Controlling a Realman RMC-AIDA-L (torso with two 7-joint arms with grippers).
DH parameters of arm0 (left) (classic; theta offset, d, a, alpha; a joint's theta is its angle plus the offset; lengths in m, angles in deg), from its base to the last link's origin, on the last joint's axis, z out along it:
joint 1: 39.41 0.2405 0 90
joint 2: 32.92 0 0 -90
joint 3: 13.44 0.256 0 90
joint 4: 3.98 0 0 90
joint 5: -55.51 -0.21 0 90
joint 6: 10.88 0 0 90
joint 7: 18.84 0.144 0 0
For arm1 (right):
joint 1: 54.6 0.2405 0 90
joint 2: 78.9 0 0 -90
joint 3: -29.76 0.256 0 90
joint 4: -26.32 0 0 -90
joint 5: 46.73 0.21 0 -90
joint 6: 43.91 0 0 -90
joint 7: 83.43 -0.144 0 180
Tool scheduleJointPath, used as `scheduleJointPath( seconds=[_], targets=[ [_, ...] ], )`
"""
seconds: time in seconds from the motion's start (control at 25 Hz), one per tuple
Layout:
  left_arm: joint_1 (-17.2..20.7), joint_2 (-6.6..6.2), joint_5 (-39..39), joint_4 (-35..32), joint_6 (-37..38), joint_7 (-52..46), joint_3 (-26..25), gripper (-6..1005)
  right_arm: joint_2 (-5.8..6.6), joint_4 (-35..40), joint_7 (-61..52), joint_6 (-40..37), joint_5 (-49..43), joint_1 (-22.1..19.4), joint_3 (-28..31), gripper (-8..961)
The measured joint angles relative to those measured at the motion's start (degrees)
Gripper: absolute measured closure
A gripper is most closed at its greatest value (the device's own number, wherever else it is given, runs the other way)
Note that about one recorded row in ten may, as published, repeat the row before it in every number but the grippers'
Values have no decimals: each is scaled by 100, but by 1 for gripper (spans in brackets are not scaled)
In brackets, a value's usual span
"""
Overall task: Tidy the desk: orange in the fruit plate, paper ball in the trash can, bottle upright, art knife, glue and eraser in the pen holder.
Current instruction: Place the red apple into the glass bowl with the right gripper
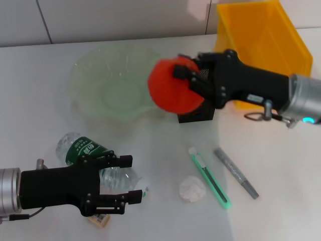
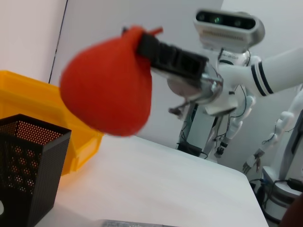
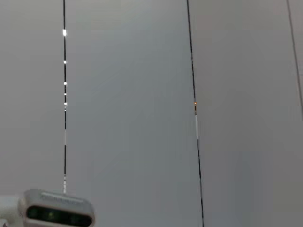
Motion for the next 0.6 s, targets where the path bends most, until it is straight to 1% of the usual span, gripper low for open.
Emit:
scheduleJointPath(
  seconds=[0.04,0.08,0.12,0.24,0.28,0.32,0.44,0.48,0.52,0.6],
  targets=[
    [-6,4,1,5,-11,1,1,156,0,23,-12,90,4,142,10,801],
    [-14,8,1,9,-13,7,3,156,-1,59,-67,386,9,421,12,801],
    [-14,8,1,9,-13,7,3,156,-1,59,-67,386,9,421,12,801],
    [-20,8,1,14,-18,11,4,156,-11,15,-202,1130,11,887,-18,802],
    [-20,8,2,16,-21,21,-9,156,-15,-64,-240,1690,6,1200,-54,802],
    [-20,8,2,16,-21,21,-9,156,-15,-64,-240,1690,6,1200,-54,802],
    [-6,8,1,18,-24,89,-24,156,-15,-141,-251,2251,3,1522,-261,800],
    [0,8,1,20,-24,118,-27,156,-16,-142,-313,2636,9,1682,-479,800],
    [0,8,1,26,-24,141,-30,156,-16,-142,-313,2636,9,1682,-479,800],
    [1,8,1,30,-24,145,-31,156,-25,-148,-379,2977,12,1804,-673,799]
  ],
)
